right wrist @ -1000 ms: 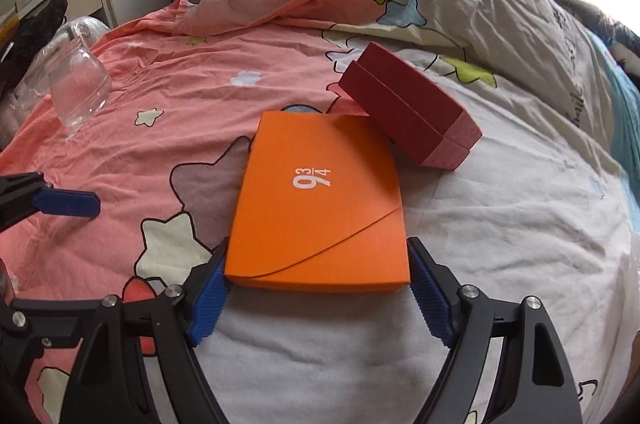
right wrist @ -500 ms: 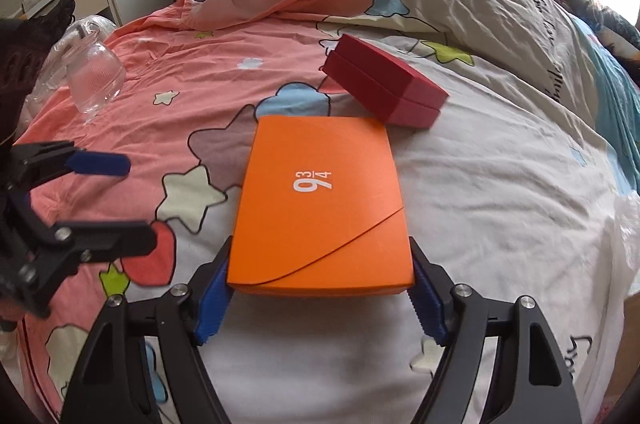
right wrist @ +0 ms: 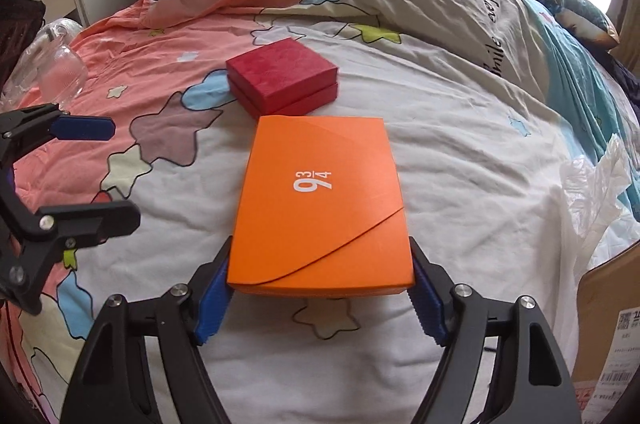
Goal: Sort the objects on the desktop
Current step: 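Lift the orange box with the right gripper while the left gripper lowers around the red box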
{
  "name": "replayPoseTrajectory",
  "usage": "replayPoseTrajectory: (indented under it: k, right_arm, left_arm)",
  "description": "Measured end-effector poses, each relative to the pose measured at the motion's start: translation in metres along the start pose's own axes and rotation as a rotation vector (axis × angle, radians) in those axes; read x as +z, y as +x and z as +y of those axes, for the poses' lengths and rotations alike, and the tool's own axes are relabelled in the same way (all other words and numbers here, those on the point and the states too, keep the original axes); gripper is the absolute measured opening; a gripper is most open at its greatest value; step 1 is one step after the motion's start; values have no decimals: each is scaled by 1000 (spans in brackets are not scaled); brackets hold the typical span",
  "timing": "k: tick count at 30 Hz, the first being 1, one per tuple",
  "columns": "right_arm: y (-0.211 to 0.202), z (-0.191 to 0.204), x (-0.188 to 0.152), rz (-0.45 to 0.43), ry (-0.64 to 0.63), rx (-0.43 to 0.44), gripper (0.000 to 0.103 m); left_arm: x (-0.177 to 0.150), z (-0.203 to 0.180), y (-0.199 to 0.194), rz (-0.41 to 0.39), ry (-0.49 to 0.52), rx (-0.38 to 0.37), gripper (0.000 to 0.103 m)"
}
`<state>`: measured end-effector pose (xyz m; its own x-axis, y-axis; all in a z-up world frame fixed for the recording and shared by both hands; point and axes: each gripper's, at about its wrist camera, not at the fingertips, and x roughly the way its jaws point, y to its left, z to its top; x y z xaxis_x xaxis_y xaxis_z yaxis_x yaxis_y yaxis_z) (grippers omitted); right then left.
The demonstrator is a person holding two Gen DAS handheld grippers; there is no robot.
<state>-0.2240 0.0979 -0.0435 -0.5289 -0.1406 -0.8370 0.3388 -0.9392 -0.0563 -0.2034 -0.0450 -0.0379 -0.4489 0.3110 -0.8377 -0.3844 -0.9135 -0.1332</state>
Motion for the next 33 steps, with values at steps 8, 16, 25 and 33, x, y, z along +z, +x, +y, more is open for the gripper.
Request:
replayPoseTrajectory:
  k: [8,16,25,33]
  right_arm:
    - [-2,-17,12,-14,22,7,74]
    - [2,-26,16,-10,13,-13,74]
    - [9,-43,14,5,41,1,74]
    - [9,-47,11,-8,49,2,74]
  left_arm:
    - [23,-5,13,1,37,50,103]
    - [48,2,34,-2,15,17,103]
    - [74,2,57,5,28,-2,103]
    - [88,-8,79,53,116,50,103]
